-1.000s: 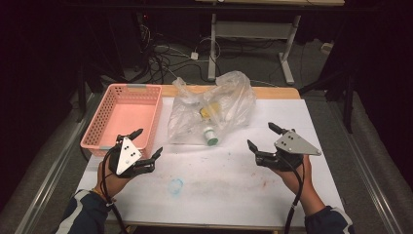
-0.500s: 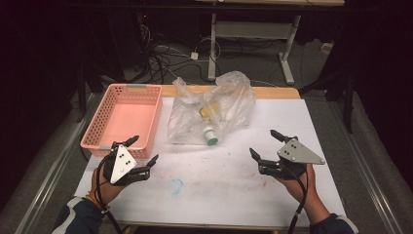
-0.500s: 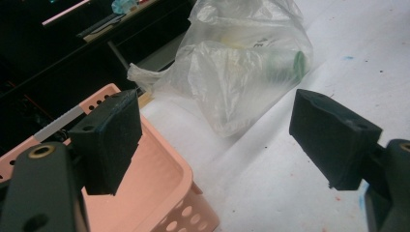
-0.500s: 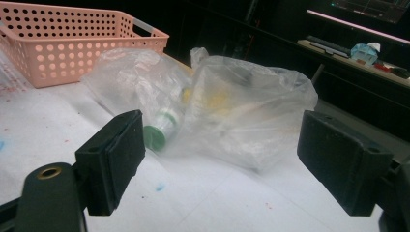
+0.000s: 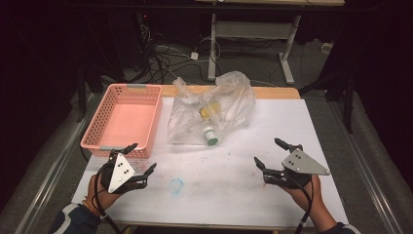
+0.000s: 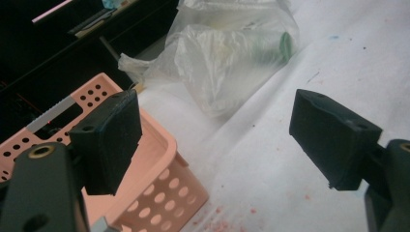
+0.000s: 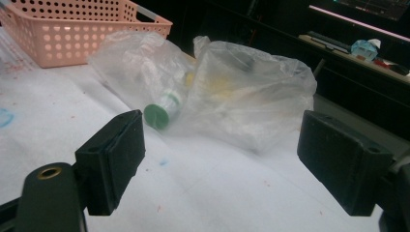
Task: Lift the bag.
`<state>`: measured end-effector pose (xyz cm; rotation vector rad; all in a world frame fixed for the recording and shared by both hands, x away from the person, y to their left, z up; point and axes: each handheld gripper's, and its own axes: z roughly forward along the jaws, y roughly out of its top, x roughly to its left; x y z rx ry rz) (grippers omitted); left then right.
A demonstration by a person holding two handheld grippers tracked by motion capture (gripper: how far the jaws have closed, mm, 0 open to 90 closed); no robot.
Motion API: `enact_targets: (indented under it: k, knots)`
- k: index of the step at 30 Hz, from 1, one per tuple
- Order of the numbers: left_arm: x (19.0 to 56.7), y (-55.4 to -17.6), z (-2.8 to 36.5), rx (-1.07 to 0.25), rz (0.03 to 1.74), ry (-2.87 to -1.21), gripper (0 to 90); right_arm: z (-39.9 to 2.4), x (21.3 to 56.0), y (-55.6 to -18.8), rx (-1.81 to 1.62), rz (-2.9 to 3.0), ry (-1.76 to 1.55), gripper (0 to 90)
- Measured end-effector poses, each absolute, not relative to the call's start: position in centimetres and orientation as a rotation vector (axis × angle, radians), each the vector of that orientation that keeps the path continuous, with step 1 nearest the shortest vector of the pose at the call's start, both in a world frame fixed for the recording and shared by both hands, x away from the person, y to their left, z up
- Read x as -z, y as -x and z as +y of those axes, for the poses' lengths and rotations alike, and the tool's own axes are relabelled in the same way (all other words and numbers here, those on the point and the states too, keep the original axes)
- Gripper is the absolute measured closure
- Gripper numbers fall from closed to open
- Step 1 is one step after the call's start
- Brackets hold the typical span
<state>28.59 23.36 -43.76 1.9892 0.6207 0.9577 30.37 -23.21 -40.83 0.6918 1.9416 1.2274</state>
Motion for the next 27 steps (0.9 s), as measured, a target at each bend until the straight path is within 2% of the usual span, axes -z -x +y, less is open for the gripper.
enact_targets:
  k: [27]
  knots:
    - [46.7, -26.5, 25.5, -0.892, 0.662, -2.103, 18.6, -25.6, 44.9, -27.3, -1.134, 2.025, -0.759, 16.6]
